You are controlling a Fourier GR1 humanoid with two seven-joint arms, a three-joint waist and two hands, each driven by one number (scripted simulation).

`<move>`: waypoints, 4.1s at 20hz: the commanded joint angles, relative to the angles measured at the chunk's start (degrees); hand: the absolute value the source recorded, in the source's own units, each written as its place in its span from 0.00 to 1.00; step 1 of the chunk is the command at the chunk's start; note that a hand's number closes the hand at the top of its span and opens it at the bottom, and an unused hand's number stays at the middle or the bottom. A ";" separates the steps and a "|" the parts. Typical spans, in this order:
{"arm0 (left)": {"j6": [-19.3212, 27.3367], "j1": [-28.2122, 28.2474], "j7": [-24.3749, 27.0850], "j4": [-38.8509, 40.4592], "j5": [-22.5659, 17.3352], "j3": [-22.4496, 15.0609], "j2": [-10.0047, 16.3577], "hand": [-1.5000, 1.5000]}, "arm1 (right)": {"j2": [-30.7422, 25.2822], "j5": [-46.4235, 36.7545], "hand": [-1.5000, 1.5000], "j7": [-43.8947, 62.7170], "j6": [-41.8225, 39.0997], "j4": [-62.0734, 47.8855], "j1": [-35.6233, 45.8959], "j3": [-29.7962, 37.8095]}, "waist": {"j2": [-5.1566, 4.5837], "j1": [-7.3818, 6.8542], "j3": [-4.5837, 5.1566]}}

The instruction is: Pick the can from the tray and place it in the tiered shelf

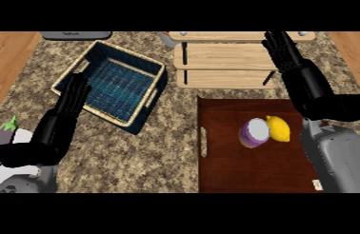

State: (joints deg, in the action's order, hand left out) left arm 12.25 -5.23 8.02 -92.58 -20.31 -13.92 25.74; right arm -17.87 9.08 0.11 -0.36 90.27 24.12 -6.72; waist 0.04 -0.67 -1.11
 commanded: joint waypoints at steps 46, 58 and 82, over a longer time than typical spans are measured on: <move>-0.36 3.04 -19.59 15.69 -3.28 2.32 -2.79 0.50 | -16.60 -14.24 0.00 20.37 -26.89 -4.03 2.65 -9.34 | -0.19 1.92 1.26; -0.94 5.60 -19.38 13.86 -2.26 2.78 -3.23 0.50 | -15.13 -23.45 0.00 27.17 -23.19 2.72 -4.29 -14.75 | -0.03 1.63 1.17; -1.67 2.63 -23.17 13.12 -1.04 5.43 -3.48 0.50 | -7.94 -38.48 0.00 23.15 -14.12 -8.32 -3.47 -18.09 | -0.36 0.39 1.08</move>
State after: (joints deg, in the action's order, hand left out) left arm 9.82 -3.27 -11.60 -85.01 -22.49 -6.12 24.11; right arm -27.61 -27.26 24.99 -16.18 85.38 19.14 -24.59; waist 0.72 -0.17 -1.19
